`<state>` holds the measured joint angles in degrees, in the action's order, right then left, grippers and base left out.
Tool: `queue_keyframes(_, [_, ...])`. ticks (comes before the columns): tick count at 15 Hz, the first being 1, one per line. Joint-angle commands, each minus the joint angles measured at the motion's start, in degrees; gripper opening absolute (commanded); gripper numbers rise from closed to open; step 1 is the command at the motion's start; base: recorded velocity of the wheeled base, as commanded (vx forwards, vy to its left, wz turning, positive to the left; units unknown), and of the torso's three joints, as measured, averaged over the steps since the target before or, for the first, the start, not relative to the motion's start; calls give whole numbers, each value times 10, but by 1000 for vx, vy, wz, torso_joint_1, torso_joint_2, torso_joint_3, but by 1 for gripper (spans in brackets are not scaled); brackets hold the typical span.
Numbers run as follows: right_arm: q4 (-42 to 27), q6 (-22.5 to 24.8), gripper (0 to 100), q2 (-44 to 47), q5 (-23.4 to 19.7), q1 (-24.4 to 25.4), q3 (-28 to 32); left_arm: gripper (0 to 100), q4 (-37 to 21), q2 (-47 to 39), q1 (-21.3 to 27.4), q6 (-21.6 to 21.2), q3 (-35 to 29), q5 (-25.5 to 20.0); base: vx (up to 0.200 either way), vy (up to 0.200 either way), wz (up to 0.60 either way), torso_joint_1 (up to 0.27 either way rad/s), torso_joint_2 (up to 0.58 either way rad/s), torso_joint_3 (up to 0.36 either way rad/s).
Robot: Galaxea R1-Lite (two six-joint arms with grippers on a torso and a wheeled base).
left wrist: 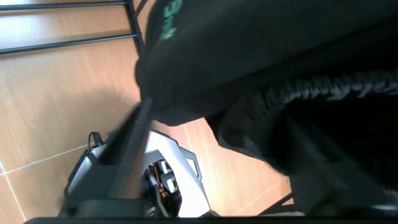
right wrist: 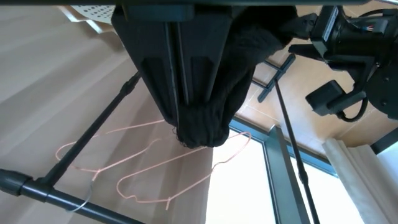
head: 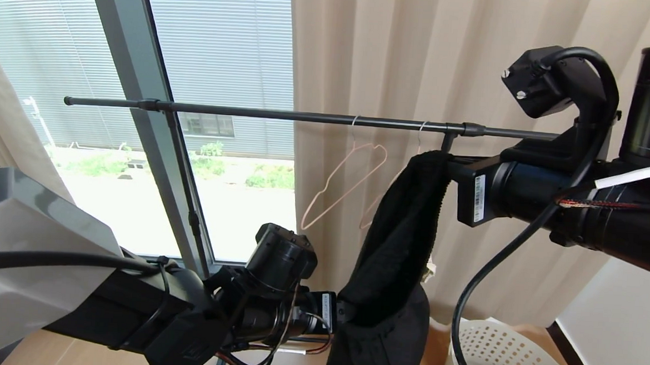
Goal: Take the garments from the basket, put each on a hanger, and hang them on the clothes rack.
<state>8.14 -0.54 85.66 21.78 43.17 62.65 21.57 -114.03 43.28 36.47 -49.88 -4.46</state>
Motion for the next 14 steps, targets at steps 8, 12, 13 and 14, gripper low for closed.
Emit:
queue_keyframes(8, [-23,9,0,-36,-4,-125,-89,0,-275,109,-33,-120,-166,91,0,0,0,0,0,0])
queue_keyframes(12, [-146,31,0,-18,-4,-125,-62,0,-521,95,-41,-198,-343,187,0,0,0,0,0,0])
queue_keyframes(13, [-175,44,0,-16,-4,-125,-41,0,-558,93,-42,-203,-360,206,0,0,0,0,0,0])
queue_keyframes(14, [-184,45,0,-18,-5,-126,-31,0,-559,94,-43,-203,-356,207,0,0,0,0,0,0])
